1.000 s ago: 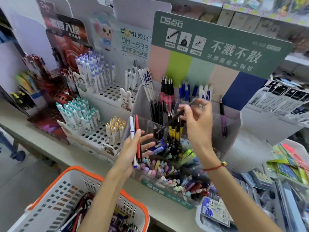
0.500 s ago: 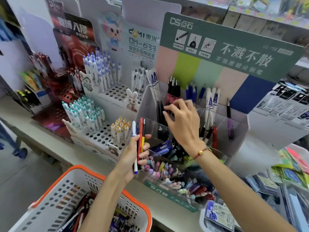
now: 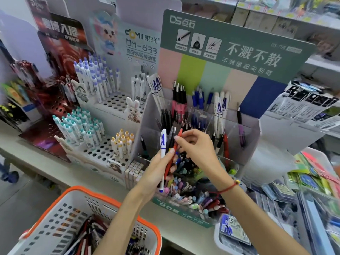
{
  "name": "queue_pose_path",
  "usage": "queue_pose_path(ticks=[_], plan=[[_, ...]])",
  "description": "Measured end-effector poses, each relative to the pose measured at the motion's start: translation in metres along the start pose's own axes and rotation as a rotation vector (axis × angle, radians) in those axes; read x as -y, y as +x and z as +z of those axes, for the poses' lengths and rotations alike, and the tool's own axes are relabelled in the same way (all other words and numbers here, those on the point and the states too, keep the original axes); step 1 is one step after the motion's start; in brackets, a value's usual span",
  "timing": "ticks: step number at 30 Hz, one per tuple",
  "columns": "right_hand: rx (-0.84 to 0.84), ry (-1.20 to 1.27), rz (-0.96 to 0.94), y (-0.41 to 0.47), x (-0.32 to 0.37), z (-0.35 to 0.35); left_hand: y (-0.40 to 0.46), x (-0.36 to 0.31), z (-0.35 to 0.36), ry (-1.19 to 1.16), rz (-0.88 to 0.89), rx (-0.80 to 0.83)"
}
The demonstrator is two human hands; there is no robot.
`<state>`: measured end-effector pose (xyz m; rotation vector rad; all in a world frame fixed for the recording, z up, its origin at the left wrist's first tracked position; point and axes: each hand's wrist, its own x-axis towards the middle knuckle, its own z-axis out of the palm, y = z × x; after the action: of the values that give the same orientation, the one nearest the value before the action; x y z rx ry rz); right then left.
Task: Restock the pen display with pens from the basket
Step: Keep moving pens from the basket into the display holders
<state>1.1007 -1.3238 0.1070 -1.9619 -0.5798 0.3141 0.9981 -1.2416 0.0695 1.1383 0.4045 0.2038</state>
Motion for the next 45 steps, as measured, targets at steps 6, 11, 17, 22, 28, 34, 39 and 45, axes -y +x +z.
queue_pose_path(ticks=[6,11,17,22,28,34,39,45], plan=[[-0.191,0.344,0.029,-0.016,-0.002,-0.037,0.000,0.002,0.016,0.058,-0.107,0.003],[-0.705,0.203,-0.270,-0.024,-0.012,-0.095,0.003,0.000,0.021,0.086,-0.139,-0.061],[-0.692,-0.296,-0.508,-0.023,-0.046,-0.115,0.012,0.006,0.033,-0.139,-0.204,0.039],[-0.388,-0.560,-0.563,-0.021,-0.064,-0.098,0.013,0.009,0.046,-0.175,-0.276,0.098],[-0.439,-0.851,-0.521,-0.015,-0.063,-0.098,0.007,0.007,0.046,-0.174,-0.246,0.108],[-0.256,-0.456,-0.244,-0.028,-0.036,-0.076,0.004,0.002,0.046,-0.063,-0.194,0.169],[-0.044,0.082,-0.050,-0.032,-0.027,-0.065,0.007,0.003,0.052,-0.007,-0.201,0.215],[-0.335,0.232,-0.123,-0.021,-0.023,-0.077,0.017,0.004,0.033,0.063,-0.095,-0.017]])
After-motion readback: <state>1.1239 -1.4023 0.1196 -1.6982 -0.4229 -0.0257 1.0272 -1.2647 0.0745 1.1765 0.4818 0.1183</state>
